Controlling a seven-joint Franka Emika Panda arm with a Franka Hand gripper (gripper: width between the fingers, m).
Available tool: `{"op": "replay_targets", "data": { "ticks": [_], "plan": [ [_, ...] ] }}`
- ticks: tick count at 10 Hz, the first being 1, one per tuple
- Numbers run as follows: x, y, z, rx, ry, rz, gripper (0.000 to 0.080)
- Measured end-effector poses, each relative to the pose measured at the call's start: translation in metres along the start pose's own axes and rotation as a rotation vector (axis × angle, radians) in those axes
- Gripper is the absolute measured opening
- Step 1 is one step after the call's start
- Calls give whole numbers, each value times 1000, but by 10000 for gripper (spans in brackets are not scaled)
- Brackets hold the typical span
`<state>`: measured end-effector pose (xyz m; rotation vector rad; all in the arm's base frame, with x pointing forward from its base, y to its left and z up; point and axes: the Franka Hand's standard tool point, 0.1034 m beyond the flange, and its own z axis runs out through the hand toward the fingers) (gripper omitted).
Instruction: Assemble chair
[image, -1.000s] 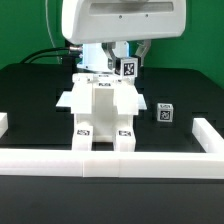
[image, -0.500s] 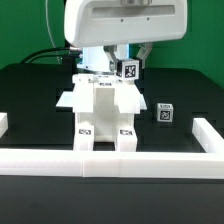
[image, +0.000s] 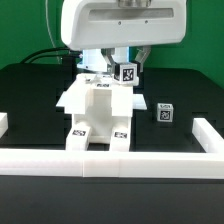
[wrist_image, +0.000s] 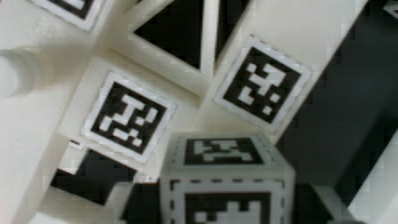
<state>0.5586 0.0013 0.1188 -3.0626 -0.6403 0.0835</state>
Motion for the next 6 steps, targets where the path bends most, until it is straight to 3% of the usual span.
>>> {"op": "replay_targets", "data": {
  "ticks": [1, 2, 3, 4, 6],
  "plan": [
    [0, 0, 1, 0, -1, 0, 380],
    [0, 0, 1, 0, -1, 0, 380],
    [0, 0, 1, 0, -2, 0, 554],
    [0, 0, 1, 0, -2, 0, 631],
    [-1, 0, 1, 0, -2, 0, 644]
  ]
}}
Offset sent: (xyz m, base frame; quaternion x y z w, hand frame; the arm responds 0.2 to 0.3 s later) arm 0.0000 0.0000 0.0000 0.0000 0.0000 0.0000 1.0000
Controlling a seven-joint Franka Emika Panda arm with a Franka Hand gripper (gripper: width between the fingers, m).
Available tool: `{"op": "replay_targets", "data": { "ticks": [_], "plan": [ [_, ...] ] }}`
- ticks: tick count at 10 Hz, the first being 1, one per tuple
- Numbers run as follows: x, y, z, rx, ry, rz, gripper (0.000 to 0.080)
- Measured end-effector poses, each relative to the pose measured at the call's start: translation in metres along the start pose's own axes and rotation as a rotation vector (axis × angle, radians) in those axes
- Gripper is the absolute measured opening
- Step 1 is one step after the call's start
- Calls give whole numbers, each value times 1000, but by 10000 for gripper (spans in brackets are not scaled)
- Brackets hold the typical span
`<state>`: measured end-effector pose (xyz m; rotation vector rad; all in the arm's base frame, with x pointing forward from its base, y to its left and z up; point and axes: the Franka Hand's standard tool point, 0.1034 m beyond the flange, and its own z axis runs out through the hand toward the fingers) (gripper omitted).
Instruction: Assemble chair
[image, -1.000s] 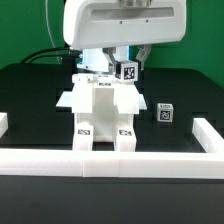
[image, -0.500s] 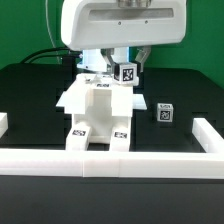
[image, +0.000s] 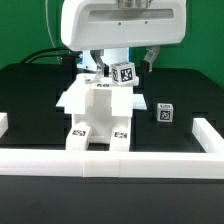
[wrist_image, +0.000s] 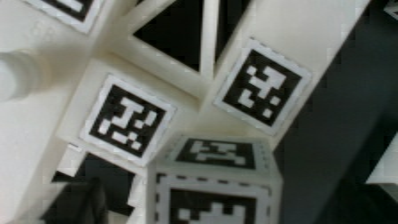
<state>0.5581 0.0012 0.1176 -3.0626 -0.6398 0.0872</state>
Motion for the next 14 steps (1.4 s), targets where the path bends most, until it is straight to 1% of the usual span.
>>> {"op": "replay_targets", "data": {
  "ticks": [1, 2, 3, 5, 6, 8, 9, 10, 12, 14],
  "plan": [
    [0, 1, -1, 3, 4, 6, 648],
    [3, 4, -7, 14, 31, 30, 648],
    [7, 9, -12, 6, 66, 33, 649],
    [7, 11, -15, 34, 85, 50, 649],
    [7, 11, -14, 30, 82, 47, 649],
    [7, 11, -14, 31, 81, 49, 649],
    [2, 6, -10, 52, 50, 102, 649],
    [1, 5, -7, 55, 43, 110, 649],
    [-1, 8, -6, 54, 41, 114, 649],
    [0, 6, -6, 55, 42, 119, 637]
  ]
}}
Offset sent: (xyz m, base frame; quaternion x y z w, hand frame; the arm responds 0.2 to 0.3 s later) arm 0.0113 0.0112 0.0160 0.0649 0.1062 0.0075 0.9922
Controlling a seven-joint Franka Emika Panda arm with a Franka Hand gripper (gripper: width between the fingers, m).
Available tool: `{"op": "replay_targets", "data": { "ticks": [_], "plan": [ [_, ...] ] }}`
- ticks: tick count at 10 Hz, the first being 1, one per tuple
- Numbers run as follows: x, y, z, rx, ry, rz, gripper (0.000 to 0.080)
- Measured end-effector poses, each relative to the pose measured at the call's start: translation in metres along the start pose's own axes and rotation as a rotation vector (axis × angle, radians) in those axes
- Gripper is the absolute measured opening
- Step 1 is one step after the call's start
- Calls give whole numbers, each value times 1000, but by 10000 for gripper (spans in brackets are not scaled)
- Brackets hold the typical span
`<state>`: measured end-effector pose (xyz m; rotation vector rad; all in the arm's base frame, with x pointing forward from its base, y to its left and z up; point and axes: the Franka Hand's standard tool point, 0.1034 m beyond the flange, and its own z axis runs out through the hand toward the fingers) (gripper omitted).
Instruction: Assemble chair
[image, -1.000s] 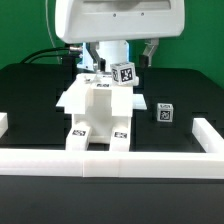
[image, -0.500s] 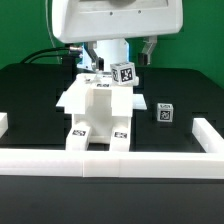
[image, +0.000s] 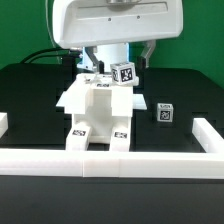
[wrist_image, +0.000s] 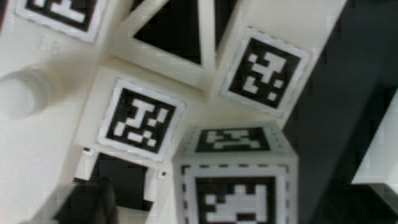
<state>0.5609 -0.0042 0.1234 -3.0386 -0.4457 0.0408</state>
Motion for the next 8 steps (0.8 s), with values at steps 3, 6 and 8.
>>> {"op": "replay_targets", "data": {
  "ticks": [3, 6, 8],
  "plan": [
    [0, 0, 1, 0, -1, 35, 281],
    [0, 0, 1, 1, 0, 179, 281],
    [0, 0, 1, 1, -2, 398, 281]
  ]
}}
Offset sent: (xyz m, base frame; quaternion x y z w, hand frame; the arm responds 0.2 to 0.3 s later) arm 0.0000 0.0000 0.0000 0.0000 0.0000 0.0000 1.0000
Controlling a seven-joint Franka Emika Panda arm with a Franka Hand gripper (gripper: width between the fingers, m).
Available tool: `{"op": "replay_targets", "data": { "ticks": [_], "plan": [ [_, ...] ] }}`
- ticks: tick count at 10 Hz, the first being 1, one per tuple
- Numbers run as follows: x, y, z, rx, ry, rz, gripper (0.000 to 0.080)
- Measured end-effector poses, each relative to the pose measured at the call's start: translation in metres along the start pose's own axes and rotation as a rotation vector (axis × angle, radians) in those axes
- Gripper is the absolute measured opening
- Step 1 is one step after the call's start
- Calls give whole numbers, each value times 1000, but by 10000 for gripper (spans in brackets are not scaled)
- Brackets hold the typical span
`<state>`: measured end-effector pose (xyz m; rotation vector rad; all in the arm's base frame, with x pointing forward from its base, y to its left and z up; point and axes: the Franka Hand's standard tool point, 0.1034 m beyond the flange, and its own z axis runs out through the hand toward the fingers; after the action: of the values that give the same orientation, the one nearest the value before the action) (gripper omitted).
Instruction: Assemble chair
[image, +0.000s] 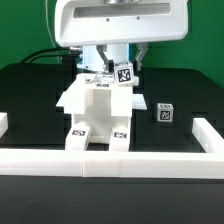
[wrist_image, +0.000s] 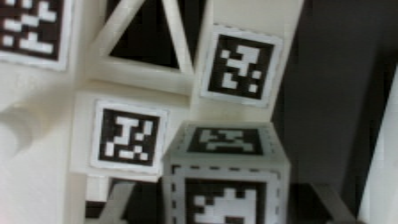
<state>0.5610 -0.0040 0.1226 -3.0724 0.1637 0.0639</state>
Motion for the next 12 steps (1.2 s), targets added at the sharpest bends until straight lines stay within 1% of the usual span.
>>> {"op": "replay_targets", "data": {
  "ticks": [8, 12],
  "plan": [
    [1, 1, 0, 5, -2, 625, 281],
    [2, -1, 0, 11, -1, 827, 281]
  ]
}}
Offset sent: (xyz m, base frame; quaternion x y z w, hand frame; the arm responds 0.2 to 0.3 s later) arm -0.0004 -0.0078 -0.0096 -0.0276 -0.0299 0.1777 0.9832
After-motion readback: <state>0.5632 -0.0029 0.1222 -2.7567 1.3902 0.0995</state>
